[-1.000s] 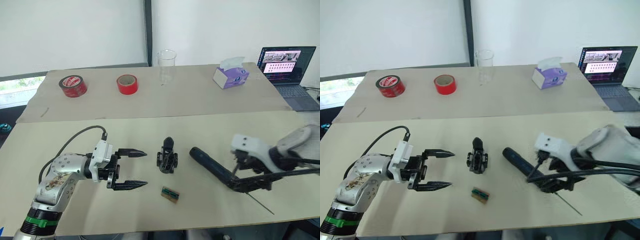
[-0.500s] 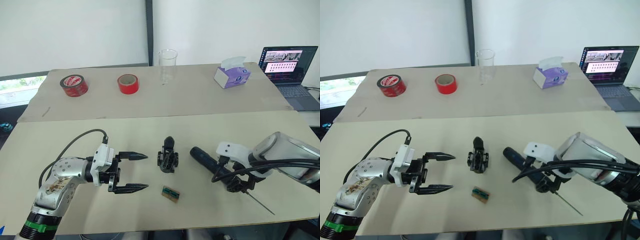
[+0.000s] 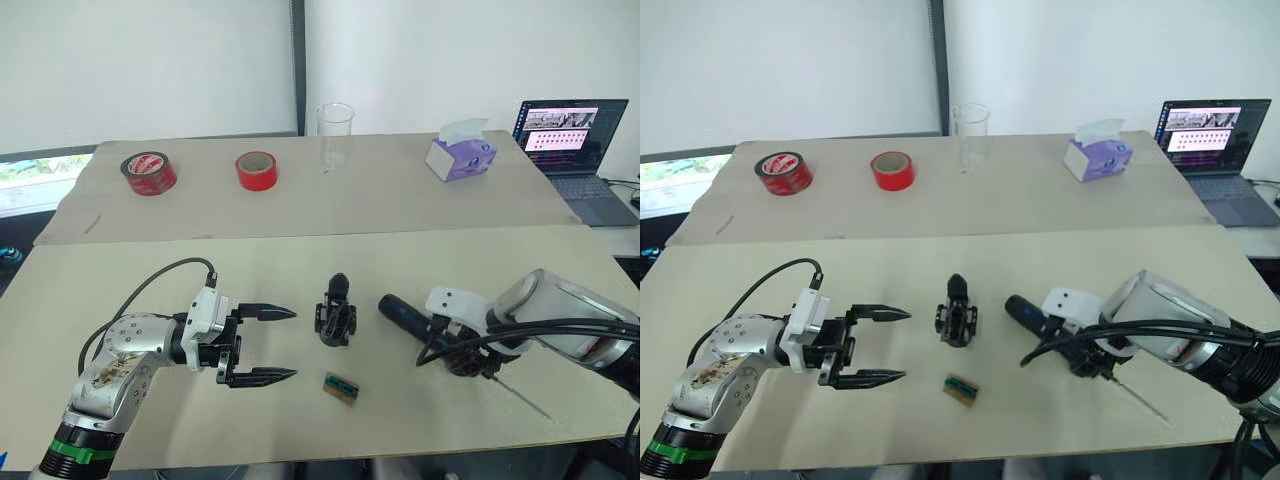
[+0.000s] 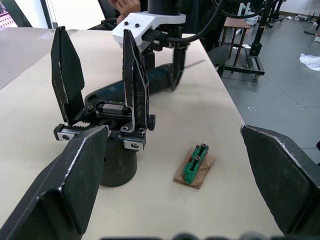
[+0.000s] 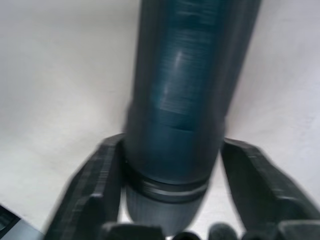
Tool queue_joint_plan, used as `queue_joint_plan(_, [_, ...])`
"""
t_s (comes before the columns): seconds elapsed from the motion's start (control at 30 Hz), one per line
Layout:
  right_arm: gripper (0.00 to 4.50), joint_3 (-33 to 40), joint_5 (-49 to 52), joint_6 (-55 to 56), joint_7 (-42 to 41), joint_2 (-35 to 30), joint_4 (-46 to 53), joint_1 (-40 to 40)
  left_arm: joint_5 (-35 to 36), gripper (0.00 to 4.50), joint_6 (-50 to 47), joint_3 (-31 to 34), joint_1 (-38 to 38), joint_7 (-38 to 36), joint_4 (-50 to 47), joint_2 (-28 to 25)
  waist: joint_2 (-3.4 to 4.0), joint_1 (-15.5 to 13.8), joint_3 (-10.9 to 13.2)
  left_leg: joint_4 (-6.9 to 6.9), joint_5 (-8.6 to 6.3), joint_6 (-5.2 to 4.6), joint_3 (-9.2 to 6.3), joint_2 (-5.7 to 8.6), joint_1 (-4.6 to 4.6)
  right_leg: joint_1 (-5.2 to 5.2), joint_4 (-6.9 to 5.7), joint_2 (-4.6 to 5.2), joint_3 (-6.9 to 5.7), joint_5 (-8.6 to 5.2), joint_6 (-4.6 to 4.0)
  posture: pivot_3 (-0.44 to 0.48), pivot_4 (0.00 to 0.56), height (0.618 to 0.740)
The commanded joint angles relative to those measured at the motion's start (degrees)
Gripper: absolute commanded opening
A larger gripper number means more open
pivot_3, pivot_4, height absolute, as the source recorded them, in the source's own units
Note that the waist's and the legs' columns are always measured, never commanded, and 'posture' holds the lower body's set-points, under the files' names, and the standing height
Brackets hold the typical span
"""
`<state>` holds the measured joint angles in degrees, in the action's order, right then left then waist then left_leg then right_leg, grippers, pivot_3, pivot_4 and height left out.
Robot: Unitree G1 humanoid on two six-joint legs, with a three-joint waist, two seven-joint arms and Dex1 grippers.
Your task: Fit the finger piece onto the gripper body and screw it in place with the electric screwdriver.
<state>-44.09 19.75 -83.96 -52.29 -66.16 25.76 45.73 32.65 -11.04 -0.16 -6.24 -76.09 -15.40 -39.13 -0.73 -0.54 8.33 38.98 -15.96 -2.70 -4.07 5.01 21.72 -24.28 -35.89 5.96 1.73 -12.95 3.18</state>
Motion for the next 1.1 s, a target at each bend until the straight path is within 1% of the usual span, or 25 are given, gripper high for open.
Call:
queue_joint_plan(0.03, [1.92, 0.1, -0.8, 2.4, 0.3, 0.4, -1.0, -2.1, -0.1, 4.50, 0.9, 0.2, -1.0, -0.7, -0.3, -0.6, -0.22, 0.0, -0.1, 0.00, 0.00, 0.00, 0.00, 0.00, -0.01, 0.01, 0.01, 0.00, 0.00, 0.00, 0.00, 0.000, 0.150, 0.740])
queue_joint_plan(0.1, [1.92, 1.6, -1.2, 4.1, -0.3, -1.3, -0.1, -2.9, -0.3, 4.50, 1.0, 0.2, -1.1, -1.0, 0.0, -0.7, -0.33, 0.0, -0.2, 0.00, 0.00, 0.00, -0.01, -0.01, -0.01, 0.01, 0.00, 0.01, -0.01, 0.00, 0.00, 0.000, 0.150, 0.740])
queue_joint_plan(0.13, [1.92, 3.7, -1.1, 6.0, -0.6, -2.1, 0.6, -3.9, -0.4, 4.50, 1.0, 0.2, -1.2, -1.3, 0.2, -0.8, -0.33, 0.0, -0.2, 0.00, 0.00, 0.00, -0.01, 0.00, -0.01, 0.01, 0.01, 0.01, -0.01, 0.00, 0.00, 0.000, 0.150, 0.740])
queue_joint_plan(0.23, [1.92, 10.9, 1.8, 6.0, -2.3, -4.9, 3.8, -5.7, -0.6, 4.50, 1.3, 0.4, -1.3, -2.0, 1.0, -0.8, -0.19, -0.2, -0.1, 0.00, 0.00, -0.01, -0.01, 0.02, 0.10, -0.06, 0.01, 0.01, -0.03, 0.00, 0.00, 0.000, 0.150, 0.740])
queue_joint_plan(0.27, [1.92, 15.3, 4.0, 4.5, -3.1, -6.0, 4.6, -6.8, -0.6, 4.50, 1.4, 0.5, -1.4, -2.3, 1.5, -0.9, -0.12, -0.2, -0.1, 0.00, 0.00, -0.02, -0.01, 0.04, 0.16, -0.14, 0.00, 0.03, -0.03, 0.00, 0.01, 0.000, 0.150, 0.740])
queue_joint_plan(0.33, [1.92, 25.5, 7.8, 6.7, -4.7, -7.6, 5.9, -11.8, -0.9, 4.50, 2.0, 0.4, -1.4, -3.1, 2.8, -0.9, -0.01, -0.2, -0.1, 0.00, 0.01, -0.01, -0.01, 0.04, 0.38, -0.36, -0.04, 0.05, -0.02, 0.01, 0.01, 0.000, 0.150, 0.740])
queue_joint_plan(0.4, [1.92, 32.3, 9.7, 7.6, -4.8, -8.7, 7.0, -16.8, -1.2, 4.50, 3.1, 0.5, -1.0, -3.9, 4.2, -0.9, 0.00, -0.2, -0.1, 0.00, 0.02, 0.02, -0.01, 0.03, 0.48, -0.54, -0.14, 0.10, -0.01, 0.01, 0.01, 0.000, 0.150, 0.740])
queue_joint_plan(0.43, [1.92, 39.2, 10.8, 9.0, -5.3, -7.6, 7.5, -21.6, -1.9, 4.50, 4.1, 0.5, -0.7, -4.6, 5.8, -0.9, 0.00, -0.2, -0.1, -0.01, 0.03, 0.03, 0.00, 0.02, 0.50, -0.56, -0.15, 0.11, -0.01, 0.01, 0.01, 0.000, 0.150, 0.740])
queue_joint_plan(0.47, [1.92, 47.3, 12.5, 10.6, -6.3, -5.0, 8.3, -26.1, -2.7, 4.50, 5.4, 0.3, -0.6, -5.3, 7.7, -1.0, -0.02, -0.2, -0.1, -0.04, 0.03, 0.03, 0.00, 0.02, 0.50, -0.55, -0.15, 0.12, -0.01, 0.01, 0.00, 0.000, 0.150, 0.740])
queue_joint_plan(0.53, [1.92, 59.4, 15.0, 11.5, -7.6, -1.1, 10.6, -33.5, -4.4, 4.50, 7.9, 0.0, -0.6, -6.4, 10.9, -1.3, -0.03, -0.3, -0.1, -0.04, 0.03, 0.03, -0.01, -0.01, 0.45, -0.42, -0.09, 0.12, -0.05, 0.03, -0.02, 0.000, 0.150, 0.740])
queue_joint_plan(0.6, [1.92, 66.7, 17.0, 12.4, -8.6, 1.6, 13.4, -38.4, -6.0, 4.50, 10.1, -0.6, -0.9, -7.2, 13.2, -1.4, 0.07, -0.4, -0.1, -0.04, 0.04, 0.00, 0.00, 0.01, 0.44, -0.43, -0.12, 0.09, 0.00, 0.03, -0.01, 0.000, 0.150, 0.740])
queue_joint_plan(0.63, [1.92, 71.7, 19.6, 13.9, -9.2, 5.2, 15.8, -41.0, -6.8, 4.50, 11.2, -1.1, -1.0, -7.8, 14.1, -1.4, 0.07, -0.4, -0.1, -0.04, 0.04, -0.01, 0.00, 0.02, 0.41, -0.41, -0.15, 0.09, 0.01, 0.03, -0.01, 0.000, 0.150, 0.740])
queue_joint_plan(0.7, [1.92, 78.3, 23.6, 15.8, -8.6, 11.3, 18.7, -44.1, -7.0, 4.50, 11.8, -1.7, -1.1, -7.9, 14.8, -0.9, 0.05, -0.5, -0.1, -0.02, 0.05, -0.02, -0.01, 0.00, 0.37, -0.31, -0.09, 0.08, -0.02, 0.04, 0.00, 0.000, 0.150, 0.740])
queue_joint_plan(0.77, [1.92, 81.5, 27.0, 17.7, -5.4, 18.1, 20.6, -46.0, -6.9, 4.50, 11.4, -2.3, -1.0, -7.5, 14.6, -0.1, 0.05, -0.5, -0.1, -0.05, 0.02, -0.04, -0.01, 0.00, 0.18, -0.13, -0.08, 0.04, 0.01, 0.03, 0.01, 0.000, 0.150, 0.740])
queue_joint_plan(0.83, [1.92, 82.8, 29.2, 20.1, -3.0, 22.3, 22.0, -47.1, -7.2, 4.50, 11.7, -2.8, -0.8, -7.5, 14.6, 0.1, 0.05, -0.4, -0.1, -0.05, 0.00, -0.07, -0.02, -0.01, 0.05, 0.02, -0.04, 0.07, 0.01, 0.04, 0.03, 0.000, 0.150, 0.740])
queue_joint_plan(0.9, [1.92, 82.7, 32.5, 25.2, -0.5, 27.7, 24.8, -47.3, -7.6, 4.50, 11.5, -3.5, -0.4, -7.2, 14.3, 0.5, 0.05, -0.2, -0.1, -0.04, 0.00, -0.09, 0.00, 0.02, 0.05, 0.00, -0.05, 0.07, 0.06, 0.06, 0.07, 0.000, 0.150, 0.740])
queue_joint_plan(0.93, [1.92, 81.3, 33.4, 28.5, 0.9, 31.1, 26.1, -47.2, -8.3, 4.50, 11.3, -4.6, -0.4, -7.3, 14.0, 0.5, 0.06, -0.2, -0.1, -0.04, 0.00, -0.09, 0.00, 0.02, 0.04, 0.00, -0.05, 0.07, 0.06, 0.06, 0.07, 0.000, 0.150, 0.740])
queue_joint_plan(1.0, [1.92, 77.5, 33.1, 31.2, 1.9, 32.8, 27.5, -48.2, -9.6, 4.50, 11.2, -6.4, -0.8, -7.8, 13.6, 0.3, 0.08, -0.1, -0.1, -0.07, 0.00, -0.08, 0.00, 0.02, 0.01, -0.03, -0.08, 0.03, 0.08, 0.05, 0.08, 0.000, 0.150, 0.740])
queue_joint_plan(1.1, [1.92, 72.0, 32.0, 36.2, 5.0, 36.3, 27.7, -47.3, -9.3, 4.50, 9.5, -8.3, -0.7, -7.2, 11.7, 0.8, 0.06, 0.0, -0.1, -0.08, 0.00, -0.08, 0.00, 0.02, -0.03, -0.01, -0.09, -0.02, 0.06, 0.06, 0.07, 0.000, 0.150, 0.740])
